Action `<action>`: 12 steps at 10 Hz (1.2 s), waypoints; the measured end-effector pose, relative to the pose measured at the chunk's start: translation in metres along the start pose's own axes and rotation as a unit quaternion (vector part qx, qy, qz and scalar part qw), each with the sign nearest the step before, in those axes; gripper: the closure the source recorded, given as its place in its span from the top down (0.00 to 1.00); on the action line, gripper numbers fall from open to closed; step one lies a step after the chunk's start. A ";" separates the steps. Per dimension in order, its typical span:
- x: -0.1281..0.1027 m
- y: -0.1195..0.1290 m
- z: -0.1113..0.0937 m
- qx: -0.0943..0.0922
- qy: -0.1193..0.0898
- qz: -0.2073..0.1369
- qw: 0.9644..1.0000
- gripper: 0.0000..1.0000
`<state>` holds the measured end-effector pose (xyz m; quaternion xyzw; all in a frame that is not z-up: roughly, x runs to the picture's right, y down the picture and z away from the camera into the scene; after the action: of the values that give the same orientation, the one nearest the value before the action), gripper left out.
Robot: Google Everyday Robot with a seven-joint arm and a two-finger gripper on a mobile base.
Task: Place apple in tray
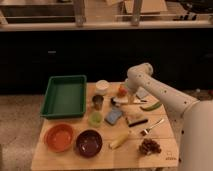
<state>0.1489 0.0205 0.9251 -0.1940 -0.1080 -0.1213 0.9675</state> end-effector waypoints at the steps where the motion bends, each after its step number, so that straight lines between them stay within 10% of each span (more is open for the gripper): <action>1: 0.006 -0.006 0.001 0.005 0.001 0.012 1.000 0.80; 12: 0.013 -0.045 0.029 0.028 -0.036 0.064 0.997 0.80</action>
<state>0.1439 -0.0109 0.9701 -0.1772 -0.1332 -0.0496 0.9738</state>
